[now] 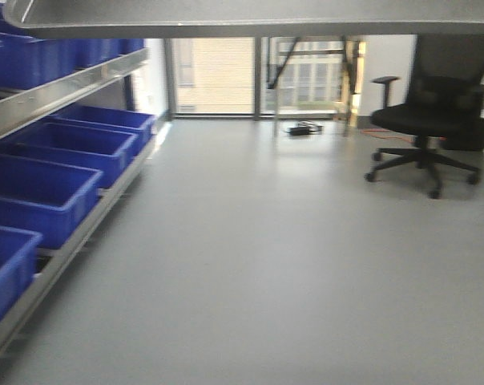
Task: Grab silver tray and place in blue box
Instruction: 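Hold the silver tray raised while the base drives to the blue bins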
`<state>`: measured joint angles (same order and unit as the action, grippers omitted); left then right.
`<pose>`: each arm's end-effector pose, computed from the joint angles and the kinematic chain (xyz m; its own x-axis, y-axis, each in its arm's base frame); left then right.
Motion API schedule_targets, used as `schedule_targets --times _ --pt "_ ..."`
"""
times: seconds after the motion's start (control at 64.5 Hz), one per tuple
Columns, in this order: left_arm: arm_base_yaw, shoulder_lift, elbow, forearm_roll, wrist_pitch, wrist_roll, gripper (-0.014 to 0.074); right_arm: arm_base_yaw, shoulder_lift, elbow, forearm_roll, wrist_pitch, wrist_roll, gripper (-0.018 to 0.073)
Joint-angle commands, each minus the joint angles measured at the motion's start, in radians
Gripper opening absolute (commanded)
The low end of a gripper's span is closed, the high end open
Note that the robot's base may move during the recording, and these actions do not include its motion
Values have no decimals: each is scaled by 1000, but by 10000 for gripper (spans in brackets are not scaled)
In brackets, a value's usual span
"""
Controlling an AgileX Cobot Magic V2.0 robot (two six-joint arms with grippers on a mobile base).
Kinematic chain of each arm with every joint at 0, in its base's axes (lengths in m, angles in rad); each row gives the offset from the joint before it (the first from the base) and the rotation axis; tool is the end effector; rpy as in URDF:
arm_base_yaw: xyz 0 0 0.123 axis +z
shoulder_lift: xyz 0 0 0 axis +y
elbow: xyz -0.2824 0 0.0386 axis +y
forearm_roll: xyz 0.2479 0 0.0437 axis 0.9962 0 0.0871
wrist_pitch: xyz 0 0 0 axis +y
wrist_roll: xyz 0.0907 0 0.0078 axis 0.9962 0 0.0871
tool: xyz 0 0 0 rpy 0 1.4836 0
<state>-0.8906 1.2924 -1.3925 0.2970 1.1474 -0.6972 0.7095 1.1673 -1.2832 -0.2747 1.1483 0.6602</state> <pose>0.1782 -0.1816 0.4023 -0.7803 0.1349 -0.6107 0.2715 0.9527 -0.1364 0.1804 0.1252 0.3991 -0.7895 -0.0157 -0.6136 -0.1283 0.9818 0.1400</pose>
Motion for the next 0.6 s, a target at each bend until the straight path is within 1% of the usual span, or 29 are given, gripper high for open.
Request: schedule_targets --times 0.0,0.589 --pt "-6 -29 -28 54 15 28 -98 -7 -25 -29 -81 -27 -24 56" --pt "-6 -29 -28 54 15 28 -98 -7 -25 -29 -81 -27 -24 56"
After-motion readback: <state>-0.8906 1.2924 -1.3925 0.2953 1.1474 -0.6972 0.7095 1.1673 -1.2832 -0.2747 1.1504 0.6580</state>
